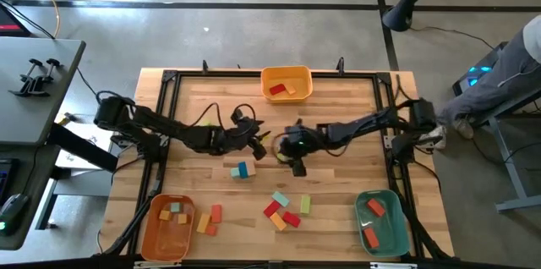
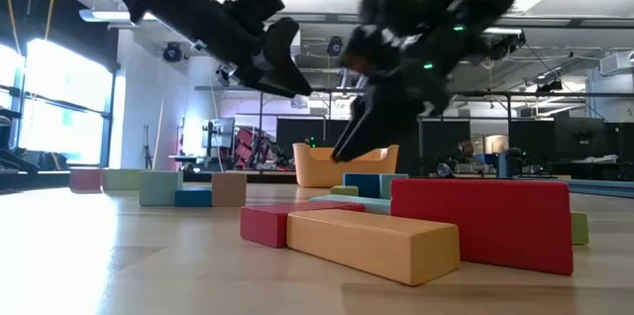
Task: Sort blocks by size
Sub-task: Put the small green rectangle block into the yellow bin
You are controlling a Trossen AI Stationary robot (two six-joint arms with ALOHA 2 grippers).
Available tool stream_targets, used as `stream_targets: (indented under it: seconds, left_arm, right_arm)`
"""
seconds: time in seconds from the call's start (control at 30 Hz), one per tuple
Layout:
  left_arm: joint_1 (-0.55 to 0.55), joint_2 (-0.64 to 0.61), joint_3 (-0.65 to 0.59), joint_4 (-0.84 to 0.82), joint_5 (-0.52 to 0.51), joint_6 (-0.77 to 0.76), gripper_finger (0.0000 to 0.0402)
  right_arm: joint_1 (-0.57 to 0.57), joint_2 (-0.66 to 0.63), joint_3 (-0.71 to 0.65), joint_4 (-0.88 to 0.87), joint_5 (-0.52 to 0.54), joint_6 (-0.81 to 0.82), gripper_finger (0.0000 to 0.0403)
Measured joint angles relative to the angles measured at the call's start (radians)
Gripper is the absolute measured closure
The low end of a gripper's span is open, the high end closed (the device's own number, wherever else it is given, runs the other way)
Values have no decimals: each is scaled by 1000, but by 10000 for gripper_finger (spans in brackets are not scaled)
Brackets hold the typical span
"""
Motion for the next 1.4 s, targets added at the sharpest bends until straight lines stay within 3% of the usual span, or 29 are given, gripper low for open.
stream_targets:
  seconds: [0.17,0.3,0.4,0.5,0.67,0.9,1.07,1.17,1.27,1.4]
  left_arm:
    - [-2,-10,0,-45,-18,19,217]
    - [-2,-13,0,-92,-36,16,217]
    - [-15,-46,-1,-198,-64,-47,217]
    - [-61,-120,11,-293,-164,-98,217]
    - [-140,-251,19,-416,-337,-112,217]
    - [-161,-286,-17,-449,-347,-199,217]
    - [-142,-218,-88,-431,-344,-422,217]
    - [-121,-159,-132,-328,-350,-530,216]
    - [-89,-78,-160,-167,-299,-475,207]
    - [-44,43,-159,47,-217,-261,177]
  right_arm:
    - [-30,96,176,-291,38,-27,324]
    - [-50,144,229,-333,35,-28,387]
    - [-65,180,235,-264,8,-17,396]
    - [-79,223,234,-100,25,9,391]
    - [-101,232,227,135,232,45,392]
    - [-102,55,190,119,330,25,396]
    - [-86,-158,59,28,424,25,396]
    - [-83,-296,-51,-33,452,53,396]
    - [-81,-436,-170,-18,459,89,396]
    - [-81,-559,-335,79,455,170,396]
